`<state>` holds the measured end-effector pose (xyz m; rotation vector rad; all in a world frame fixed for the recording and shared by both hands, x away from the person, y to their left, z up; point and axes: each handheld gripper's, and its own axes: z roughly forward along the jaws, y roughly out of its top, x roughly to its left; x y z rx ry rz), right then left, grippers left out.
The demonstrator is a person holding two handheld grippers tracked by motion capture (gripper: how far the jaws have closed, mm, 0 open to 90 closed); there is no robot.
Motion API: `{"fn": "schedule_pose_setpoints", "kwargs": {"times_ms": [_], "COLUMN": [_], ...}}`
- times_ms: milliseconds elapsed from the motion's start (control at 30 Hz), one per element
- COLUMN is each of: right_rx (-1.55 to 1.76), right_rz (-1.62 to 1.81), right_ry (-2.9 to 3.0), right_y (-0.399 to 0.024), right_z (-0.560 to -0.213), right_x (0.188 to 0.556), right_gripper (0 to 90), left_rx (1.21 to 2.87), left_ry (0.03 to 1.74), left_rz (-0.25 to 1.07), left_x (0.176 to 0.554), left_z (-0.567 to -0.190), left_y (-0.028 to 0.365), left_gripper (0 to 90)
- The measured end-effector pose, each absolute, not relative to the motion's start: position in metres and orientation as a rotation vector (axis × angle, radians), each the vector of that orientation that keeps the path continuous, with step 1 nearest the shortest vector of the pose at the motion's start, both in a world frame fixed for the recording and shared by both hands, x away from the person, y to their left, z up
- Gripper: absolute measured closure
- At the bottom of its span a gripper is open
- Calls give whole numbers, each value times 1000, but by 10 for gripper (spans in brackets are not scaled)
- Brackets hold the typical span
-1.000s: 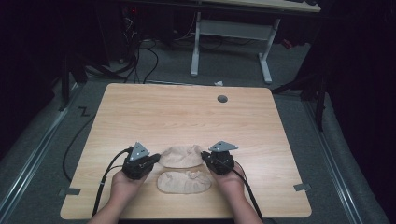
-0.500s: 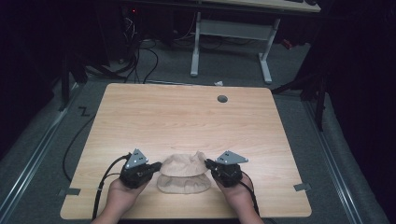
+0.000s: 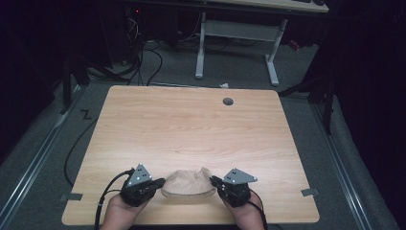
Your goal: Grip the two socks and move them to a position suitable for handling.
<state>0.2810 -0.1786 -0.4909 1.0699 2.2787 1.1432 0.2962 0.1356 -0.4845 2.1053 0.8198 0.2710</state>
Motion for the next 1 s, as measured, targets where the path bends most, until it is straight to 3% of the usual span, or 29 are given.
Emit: {"fn": "schedule_pose_setpoints", "kwargs": {"times_ms": [500,1000], "right_rx": [1063,1122], "right_rz": [1115,1008], "right_ry": [2315,2391], "right_y": [-174,-177], "right_z": [-499,-511], "right_x": [279,286], "right_gripper": [863,848], "left_rx": [2106,2208], "left_ry": [832,813], "left_rz": [297,282], "left_x": [297,300], "left_z": [-488,-504], "left_y": [142,132], "left_gripper": [886,877]}}
